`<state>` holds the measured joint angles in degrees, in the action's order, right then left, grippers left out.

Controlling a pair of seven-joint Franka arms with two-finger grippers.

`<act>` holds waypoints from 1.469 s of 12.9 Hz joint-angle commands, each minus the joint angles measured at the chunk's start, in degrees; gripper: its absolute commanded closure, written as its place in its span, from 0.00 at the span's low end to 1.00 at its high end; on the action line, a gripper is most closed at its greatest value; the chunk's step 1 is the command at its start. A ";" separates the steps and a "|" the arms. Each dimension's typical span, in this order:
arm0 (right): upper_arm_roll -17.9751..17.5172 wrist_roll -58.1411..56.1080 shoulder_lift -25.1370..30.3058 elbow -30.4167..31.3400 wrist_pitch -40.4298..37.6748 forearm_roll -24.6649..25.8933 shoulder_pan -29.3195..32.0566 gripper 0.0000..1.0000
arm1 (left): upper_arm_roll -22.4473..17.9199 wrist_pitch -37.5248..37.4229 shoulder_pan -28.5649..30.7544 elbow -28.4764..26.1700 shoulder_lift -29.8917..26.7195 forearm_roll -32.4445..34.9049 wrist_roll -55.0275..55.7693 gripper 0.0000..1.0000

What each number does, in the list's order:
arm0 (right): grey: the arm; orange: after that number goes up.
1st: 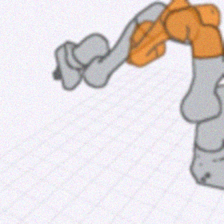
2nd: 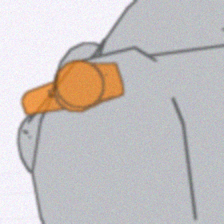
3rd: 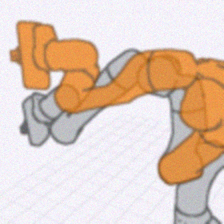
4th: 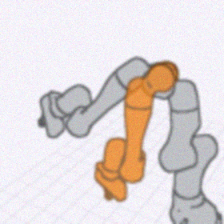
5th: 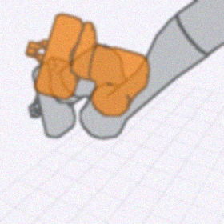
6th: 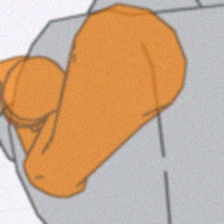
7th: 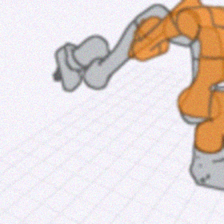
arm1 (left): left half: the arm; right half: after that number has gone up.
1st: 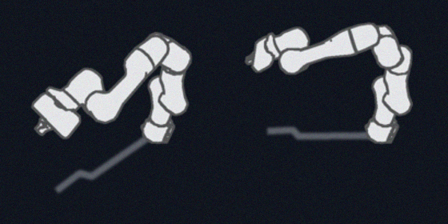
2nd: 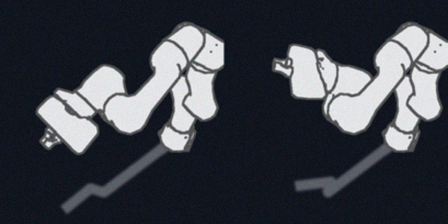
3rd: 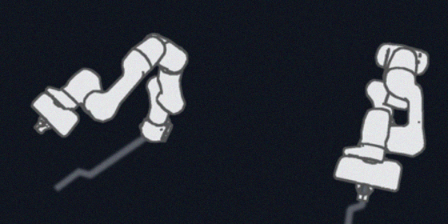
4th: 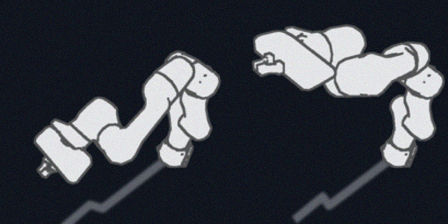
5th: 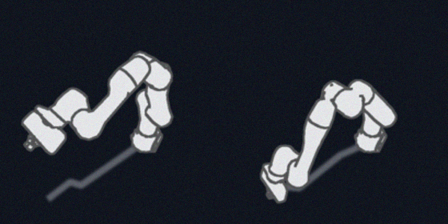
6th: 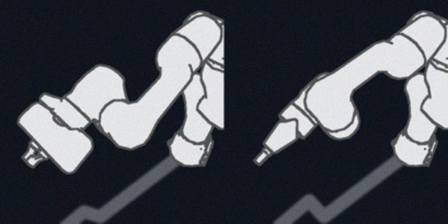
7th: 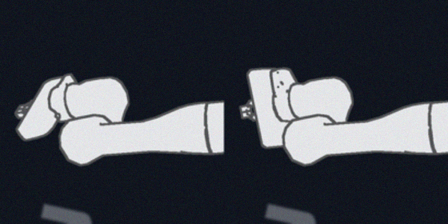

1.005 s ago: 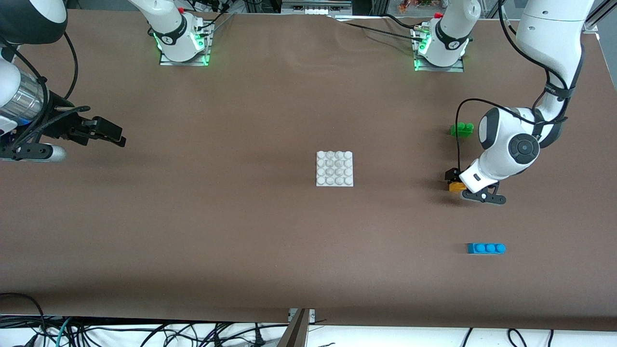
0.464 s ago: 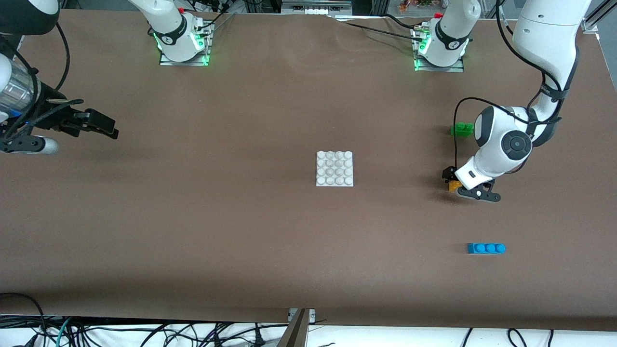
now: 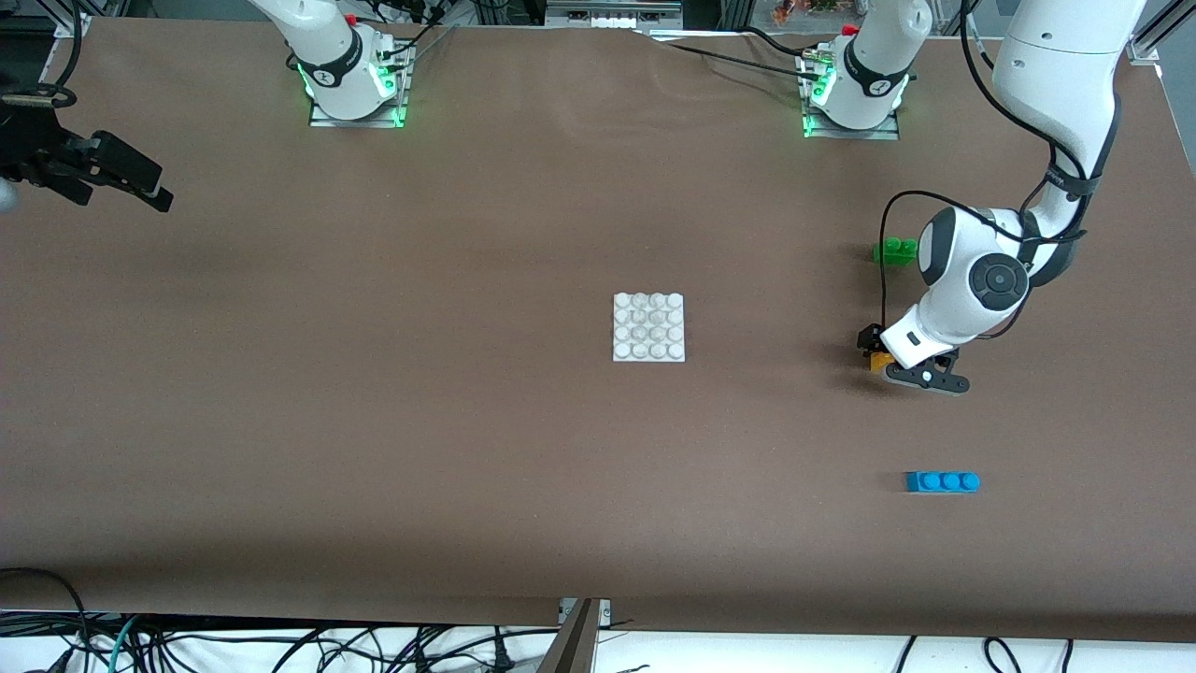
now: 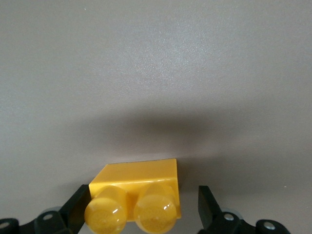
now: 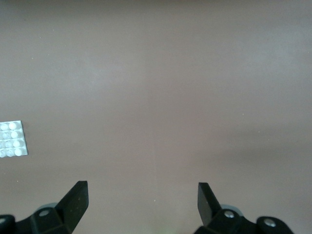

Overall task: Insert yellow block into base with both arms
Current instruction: 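Grasp and lift the yellow block with the left gripper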

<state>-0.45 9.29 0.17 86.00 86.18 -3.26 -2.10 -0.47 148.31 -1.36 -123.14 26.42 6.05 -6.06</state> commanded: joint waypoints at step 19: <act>1.33 -6.10 -2.02 0.49 5.14 3.17 -0.10 0.01 | 10.03 -19.37 -11.20 13.54 -3.66 0.37 19.04 0.64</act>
<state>1.13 6.87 -2.12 86.96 91.61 -0.41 -2.07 7.77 130.46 -10.86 -110.59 22.31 6.04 7.72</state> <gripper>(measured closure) 0.009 0.313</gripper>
